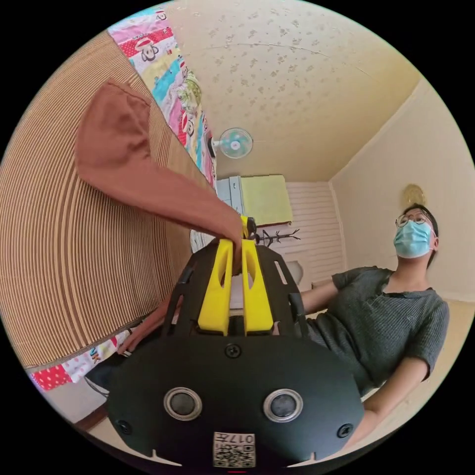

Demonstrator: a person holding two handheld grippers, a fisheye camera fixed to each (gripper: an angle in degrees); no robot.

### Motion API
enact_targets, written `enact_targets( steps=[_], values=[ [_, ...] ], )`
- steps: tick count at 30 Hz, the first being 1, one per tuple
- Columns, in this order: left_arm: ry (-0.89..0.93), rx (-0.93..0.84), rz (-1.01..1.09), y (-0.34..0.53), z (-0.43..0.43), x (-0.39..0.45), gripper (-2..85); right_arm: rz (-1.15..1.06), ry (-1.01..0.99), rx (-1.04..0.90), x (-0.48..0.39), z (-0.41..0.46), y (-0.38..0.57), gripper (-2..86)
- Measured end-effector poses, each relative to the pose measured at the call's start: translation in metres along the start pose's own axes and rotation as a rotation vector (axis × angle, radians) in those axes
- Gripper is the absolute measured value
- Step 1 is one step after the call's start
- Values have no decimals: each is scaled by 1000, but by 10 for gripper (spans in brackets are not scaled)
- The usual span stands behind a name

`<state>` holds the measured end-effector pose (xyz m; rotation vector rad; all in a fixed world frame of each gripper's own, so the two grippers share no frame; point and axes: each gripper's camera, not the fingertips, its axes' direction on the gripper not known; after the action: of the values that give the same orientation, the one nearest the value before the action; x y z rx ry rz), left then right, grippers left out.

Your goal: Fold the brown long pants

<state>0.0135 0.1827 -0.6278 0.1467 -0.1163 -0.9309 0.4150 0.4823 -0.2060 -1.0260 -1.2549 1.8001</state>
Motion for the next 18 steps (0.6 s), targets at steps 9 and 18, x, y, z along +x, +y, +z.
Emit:
enact_targets(
  steps=[9,18],
  values=[
    [-37,12,487,17,11,205,35,-455,-9,-93,-241,17,10,15],
    [-10,107,810,23,23,333,40,-975,-75,-75,-455,29,49,13]
  ],
)
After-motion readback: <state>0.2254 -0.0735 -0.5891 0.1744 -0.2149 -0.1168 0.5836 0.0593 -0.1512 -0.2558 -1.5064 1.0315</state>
